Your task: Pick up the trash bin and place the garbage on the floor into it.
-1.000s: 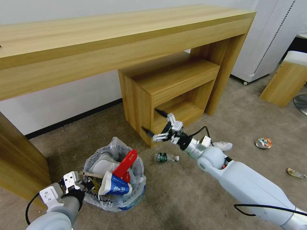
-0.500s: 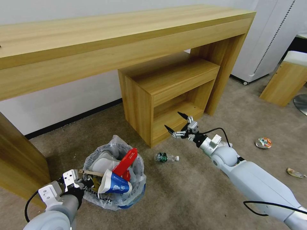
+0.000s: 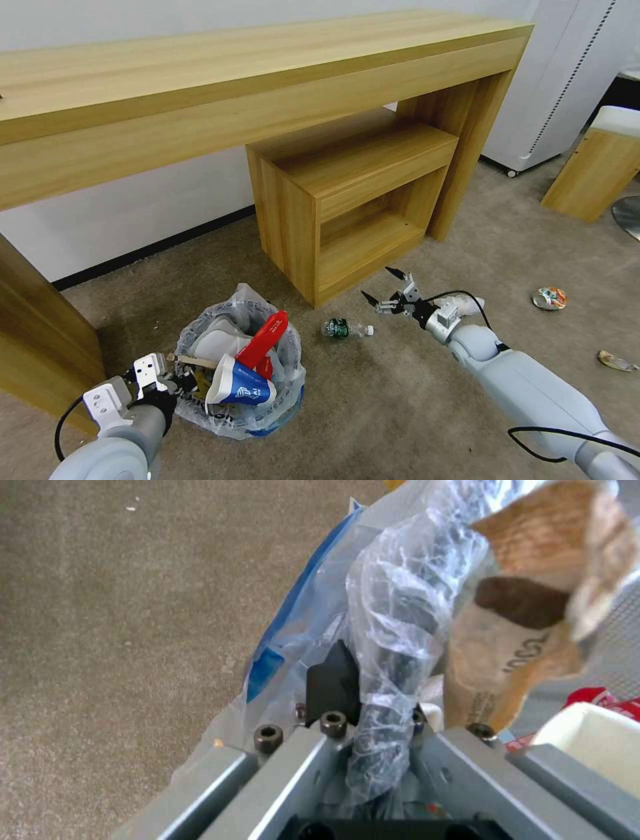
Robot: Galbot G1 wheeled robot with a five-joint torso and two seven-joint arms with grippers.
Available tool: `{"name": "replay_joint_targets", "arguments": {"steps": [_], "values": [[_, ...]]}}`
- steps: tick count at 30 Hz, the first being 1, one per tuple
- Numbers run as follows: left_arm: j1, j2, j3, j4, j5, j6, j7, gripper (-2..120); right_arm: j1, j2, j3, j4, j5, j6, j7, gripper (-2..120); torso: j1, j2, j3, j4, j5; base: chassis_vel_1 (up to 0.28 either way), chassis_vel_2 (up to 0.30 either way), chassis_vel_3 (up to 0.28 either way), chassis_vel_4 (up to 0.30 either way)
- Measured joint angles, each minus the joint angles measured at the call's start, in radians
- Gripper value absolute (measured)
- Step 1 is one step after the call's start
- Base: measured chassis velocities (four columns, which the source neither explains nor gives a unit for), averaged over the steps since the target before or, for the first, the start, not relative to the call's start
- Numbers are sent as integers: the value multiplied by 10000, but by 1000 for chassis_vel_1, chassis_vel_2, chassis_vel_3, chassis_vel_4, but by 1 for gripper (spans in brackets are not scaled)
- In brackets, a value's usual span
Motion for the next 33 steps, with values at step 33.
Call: {"name": "replay_joint_targets", "arguments": {"steps": [33], "values": [[130, -91, -31, -191, -35, 0, 35, 0, 1200, 2646, -776, -4550, -2645, 528, -721, 100, 0, 0, 0, 1, -2, 0, 0, 0, 0]]}}
